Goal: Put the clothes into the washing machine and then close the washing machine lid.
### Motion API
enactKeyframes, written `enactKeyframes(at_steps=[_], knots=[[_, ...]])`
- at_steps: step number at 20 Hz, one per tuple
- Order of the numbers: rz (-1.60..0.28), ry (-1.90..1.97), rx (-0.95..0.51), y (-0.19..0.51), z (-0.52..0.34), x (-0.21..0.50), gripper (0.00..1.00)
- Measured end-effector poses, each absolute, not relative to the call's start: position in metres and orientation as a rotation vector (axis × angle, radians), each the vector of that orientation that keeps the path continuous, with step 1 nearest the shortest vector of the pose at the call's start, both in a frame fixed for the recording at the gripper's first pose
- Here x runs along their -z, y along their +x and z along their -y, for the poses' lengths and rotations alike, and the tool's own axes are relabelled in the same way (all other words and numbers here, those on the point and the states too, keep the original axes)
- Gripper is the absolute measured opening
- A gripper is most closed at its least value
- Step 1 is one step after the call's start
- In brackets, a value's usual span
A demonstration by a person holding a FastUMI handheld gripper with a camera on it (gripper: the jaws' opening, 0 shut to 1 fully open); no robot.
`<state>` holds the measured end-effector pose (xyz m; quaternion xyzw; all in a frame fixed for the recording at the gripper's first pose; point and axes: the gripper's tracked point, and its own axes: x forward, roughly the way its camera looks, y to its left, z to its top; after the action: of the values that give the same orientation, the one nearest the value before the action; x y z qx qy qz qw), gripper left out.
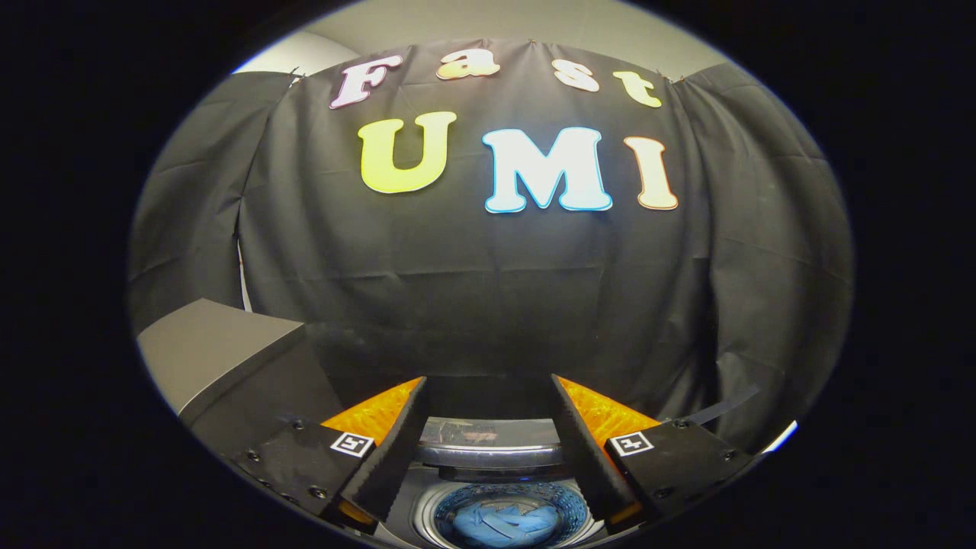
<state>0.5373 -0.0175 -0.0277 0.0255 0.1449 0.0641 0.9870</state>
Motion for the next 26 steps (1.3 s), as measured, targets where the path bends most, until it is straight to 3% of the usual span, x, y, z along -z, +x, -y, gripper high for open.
enactKeyframes(at_steps=[19,26], knots=[[-0.203,0.005,-0.164,0.528,0.016,0.009,0.98],[-0.085,0.021,-0.172,0.414,0.008,-0.054,0.98]])
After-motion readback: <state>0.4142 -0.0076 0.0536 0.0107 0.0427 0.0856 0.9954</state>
